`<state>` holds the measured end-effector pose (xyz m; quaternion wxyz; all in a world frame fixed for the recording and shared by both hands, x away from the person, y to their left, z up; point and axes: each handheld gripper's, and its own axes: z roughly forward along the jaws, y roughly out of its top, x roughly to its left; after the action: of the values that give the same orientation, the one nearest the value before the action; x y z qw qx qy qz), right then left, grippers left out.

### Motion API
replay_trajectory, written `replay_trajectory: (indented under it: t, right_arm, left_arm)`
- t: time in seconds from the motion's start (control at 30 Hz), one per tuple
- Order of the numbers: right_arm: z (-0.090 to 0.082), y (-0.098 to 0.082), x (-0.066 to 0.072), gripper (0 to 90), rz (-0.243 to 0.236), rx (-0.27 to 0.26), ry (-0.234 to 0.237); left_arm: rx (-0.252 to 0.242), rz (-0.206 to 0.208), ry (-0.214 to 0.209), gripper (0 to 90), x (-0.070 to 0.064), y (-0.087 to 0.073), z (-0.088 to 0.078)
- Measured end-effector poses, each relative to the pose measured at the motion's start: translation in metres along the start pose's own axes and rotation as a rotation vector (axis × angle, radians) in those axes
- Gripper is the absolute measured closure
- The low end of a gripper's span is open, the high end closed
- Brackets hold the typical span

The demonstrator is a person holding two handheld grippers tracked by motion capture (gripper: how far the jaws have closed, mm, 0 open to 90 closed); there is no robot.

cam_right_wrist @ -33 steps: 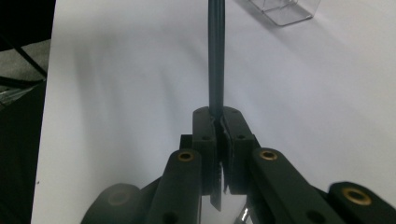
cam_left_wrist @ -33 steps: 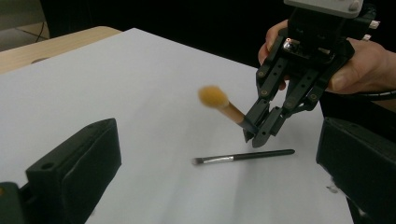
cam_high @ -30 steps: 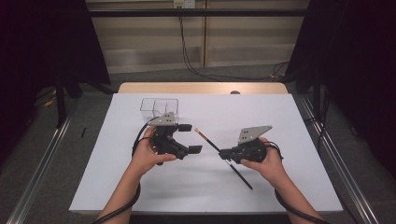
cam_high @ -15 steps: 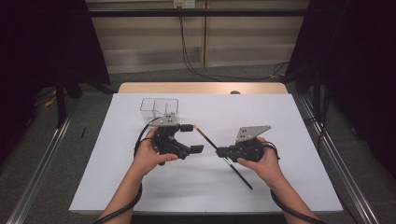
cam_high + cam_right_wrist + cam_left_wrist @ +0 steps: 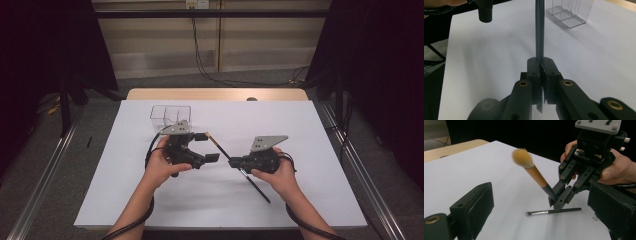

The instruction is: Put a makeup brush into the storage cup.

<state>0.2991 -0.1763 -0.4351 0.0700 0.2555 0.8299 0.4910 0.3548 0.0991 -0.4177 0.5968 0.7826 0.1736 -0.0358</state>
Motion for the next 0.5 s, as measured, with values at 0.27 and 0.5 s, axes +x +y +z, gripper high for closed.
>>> replay_trajectory:
  t: [0.27, 0.5]
  right_arm:
    - [0.0010, 0.0015, 0.0017, 85.5, 0.009, -0.019, -0.007]
    - [0.0022, 0.0044, 0.0028, 85.5, 0.013, -0.036, -0.008]
  left_arm:
    - [-0.019, -0.005, 0.009, 11.6, -0.0004, 0.0007, 0.0004]
    - [-0.050, -0.005, 0.009, 25.0, -0.0011, -0.0001, 0.0020]
